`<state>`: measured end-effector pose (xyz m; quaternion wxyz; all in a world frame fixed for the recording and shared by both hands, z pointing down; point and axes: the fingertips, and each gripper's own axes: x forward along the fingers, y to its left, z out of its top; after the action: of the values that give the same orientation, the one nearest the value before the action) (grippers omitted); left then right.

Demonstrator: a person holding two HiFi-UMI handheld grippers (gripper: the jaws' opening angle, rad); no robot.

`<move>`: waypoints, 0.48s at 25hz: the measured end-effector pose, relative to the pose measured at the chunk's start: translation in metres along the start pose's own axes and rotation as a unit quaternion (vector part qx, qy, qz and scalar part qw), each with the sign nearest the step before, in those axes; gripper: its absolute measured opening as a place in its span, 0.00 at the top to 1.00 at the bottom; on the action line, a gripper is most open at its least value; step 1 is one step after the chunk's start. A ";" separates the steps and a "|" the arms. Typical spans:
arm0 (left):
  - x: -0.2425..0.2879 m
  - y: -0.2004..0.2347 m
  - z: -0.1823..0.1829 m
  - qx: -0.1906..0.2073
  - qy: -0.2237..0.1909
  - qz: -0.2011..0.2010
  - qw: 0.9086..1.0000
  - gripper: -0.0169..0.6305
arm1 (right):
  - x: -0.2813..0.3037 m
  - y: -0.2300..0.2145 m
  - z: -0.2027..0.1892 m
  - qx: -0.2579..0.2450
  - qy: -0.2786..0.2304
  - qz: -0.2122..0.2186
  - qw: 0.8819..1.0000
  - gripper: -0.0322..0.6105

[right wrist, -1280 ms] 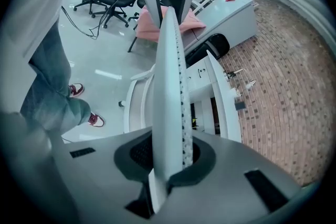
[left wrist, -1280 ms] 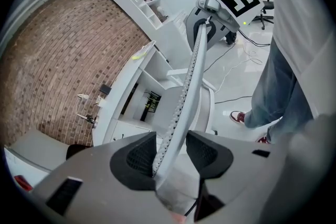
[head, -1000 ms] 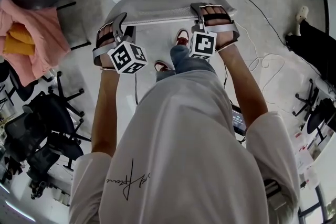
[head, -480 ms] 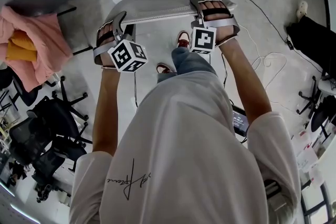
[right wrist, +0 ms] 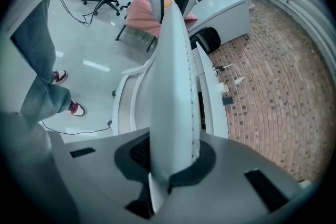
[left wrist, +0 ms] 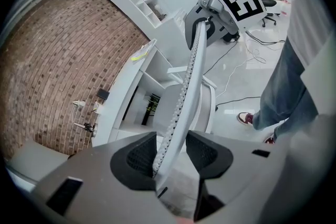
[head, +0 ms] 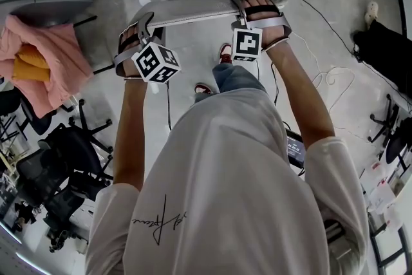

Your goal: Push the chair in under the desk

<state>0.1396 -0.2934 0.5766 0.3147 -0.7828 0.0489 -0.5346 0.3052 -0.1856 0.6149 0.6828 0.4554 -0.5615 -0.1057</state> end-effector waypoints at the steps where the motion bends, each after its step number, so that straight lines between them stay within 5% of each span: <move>1: 0.001 0.001 0.001 -0.002 0.002 -0.002 1.000 0.70 | 0.002 -0.002 -0.001 -0.002 -0.001 -0.001 1.000 0.87; 12: 0.007 0.007 0.009 0.003 0.013 0.017 1.000 0.70 | 0.009 -0.016 -0.008 -0.014 -0.016 -0.014 1.000 0.86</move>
<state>0.1523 -0.2983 0.5763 0.3258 -0.7740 0.0642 -0.5392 0.3211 -0.1965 0.6099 0.6784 0.4518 -0.5646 -0.1300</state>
